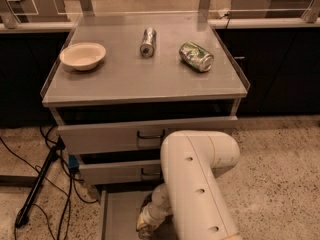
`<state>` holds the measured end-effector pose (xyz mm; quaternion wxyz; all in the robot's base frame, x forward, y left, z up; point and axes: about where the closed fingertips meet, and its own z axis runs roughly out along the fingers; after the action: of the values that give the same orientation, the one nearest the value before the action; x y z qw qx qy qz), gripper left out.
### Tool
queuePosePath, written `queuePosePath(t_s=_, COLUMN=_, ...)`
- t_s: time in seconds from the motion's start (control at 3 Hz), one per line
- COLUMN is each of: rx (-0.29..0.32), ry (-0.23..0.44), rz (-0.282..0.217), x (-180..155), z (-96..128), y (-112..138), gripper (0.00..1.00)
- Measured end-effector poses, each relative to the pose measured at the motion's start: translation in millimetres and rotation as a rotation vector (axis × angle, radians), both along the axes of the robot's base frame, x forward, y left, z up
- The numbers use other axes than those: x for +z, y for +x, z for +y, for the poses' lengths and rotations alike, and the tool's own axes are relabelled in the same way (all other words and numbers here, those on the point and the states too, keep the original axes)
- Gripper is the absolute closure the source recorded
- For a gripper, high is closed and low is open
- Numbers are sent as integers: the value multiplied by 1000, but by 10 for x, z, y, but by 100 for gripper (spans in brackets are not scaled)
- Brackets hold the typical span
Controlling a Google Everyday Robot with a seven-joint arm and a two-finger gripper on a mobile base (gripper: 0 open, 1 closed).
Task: Place water bottle into bottom drawer
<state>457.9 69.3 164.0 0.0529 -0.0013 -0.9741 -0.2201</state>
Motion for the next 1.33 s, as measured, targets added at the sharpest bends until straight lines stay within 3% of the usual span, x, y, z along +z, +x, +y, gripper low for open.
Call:
queuePosePath(t_s=0.67, rx=-117, ry=77, rz=-169, x=468, z=-150, y=153, gripper=100)
queuePosePath(t_s=1.33, rx=-129, ry=69, rz=-146, x=337, z=-112, y=110, gripper=100)
